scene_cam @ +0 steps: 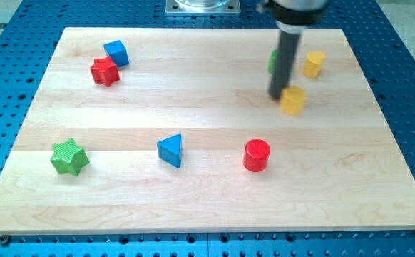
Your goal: Move the heart right to the hexagon
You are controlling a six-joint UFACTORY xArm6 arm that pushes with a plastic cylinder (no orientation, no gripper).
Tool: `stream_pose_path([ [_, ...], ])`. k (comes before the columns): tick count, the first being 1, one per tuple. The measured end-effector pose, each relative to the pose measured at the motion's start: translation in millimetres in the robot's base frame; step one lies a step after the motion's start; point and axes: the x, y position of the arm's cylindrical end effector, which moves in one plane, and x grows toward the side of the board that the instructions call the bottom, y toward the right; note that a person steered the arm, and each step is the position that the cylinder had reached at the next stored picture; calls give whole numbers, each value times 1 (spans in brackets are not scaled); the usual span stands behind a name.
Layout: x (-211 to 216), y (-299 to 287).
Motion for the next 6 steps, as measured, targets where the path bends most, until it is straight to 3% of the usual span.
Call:
stream_pose_path([
  [1, 9, 20],
  [2, -23, 84],
  [3, -88, 118],
  [4, -116, 61],
  [5, -10, 58],
  [6, 8, 58],
])
